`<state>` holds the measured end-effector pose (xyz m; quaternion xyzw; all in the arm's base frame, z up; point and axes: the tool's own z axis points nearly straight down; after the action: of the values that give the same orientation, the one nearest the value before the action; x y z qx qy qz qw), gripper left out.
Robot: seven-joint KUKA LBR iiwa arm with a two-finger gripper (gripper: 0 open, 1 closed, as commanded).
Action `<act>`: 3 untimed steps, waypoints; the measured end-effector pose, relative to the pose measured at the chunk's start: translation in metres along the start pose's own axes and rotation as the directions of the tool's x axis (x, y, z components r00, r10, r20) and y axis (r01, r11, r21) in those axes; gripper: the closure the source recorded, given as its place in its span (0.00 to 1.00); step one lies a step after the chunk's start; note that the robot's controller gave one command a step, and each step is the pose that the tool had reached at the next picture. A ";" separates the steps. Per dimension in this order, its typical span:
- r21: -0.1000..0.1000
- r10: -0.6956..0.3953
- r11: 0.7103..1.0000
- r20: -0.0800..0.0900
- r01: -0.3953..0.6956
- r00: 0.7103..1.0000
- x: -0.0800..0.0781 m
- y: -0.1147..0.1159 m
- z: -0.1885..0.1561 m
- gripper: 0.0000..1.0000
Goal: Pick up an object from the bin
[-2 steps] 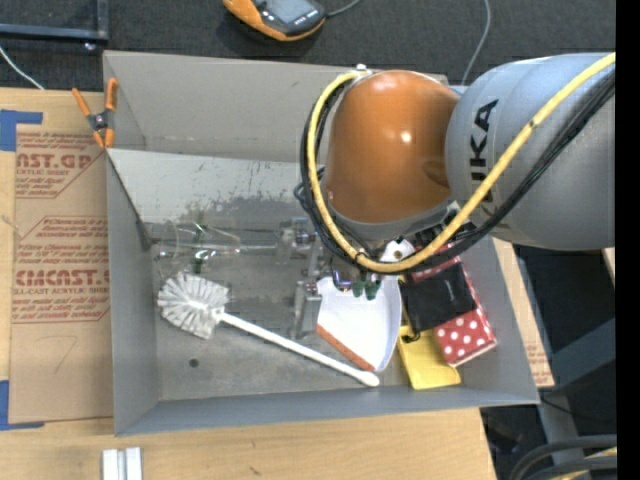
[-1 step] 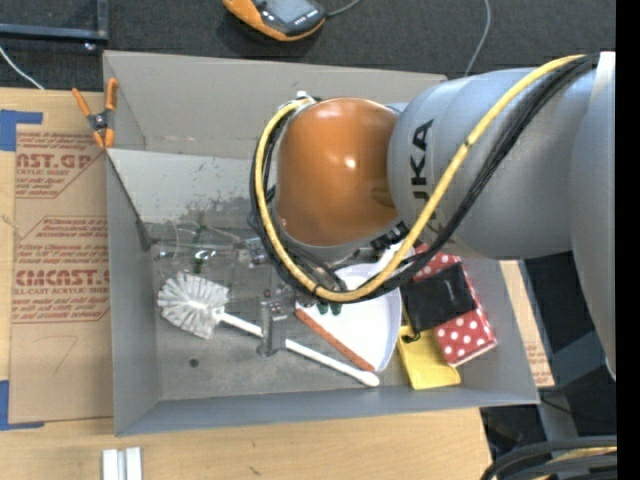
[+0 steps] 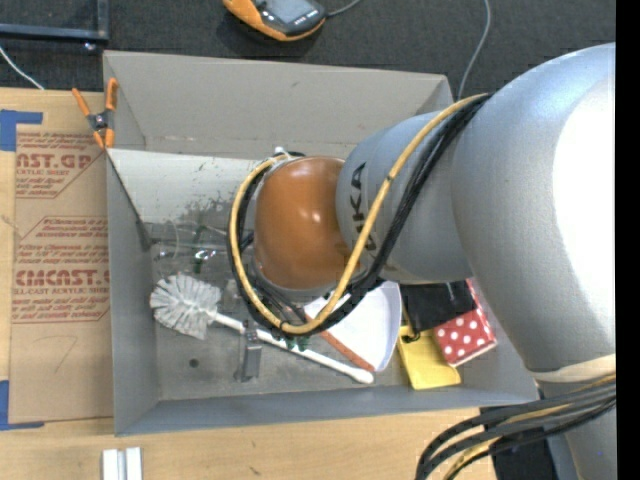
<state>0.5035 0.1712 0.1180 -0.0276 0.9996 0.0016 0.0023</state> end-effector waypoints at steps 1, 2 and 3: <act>0.003 -0.008 1.000 -0.005 0.008 1.000 0.008 -0.028 -0.011 0.00; -0.001 -0.024 1.000 0.001 0.024 1.000 0.017 -0.026 0.030 0.00; 0.001 -0.012 1.000 -0.001 0.012 1.000 0.019 -0.072 0.043 0.00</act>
Offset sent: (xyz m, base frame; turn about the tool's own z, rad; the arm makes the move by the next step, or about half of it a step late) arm -0.0187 -0.0269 -0.0393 -0.0289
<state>0.4889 0.0985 0.0744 -0.0336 0.9994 0.0009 0.0017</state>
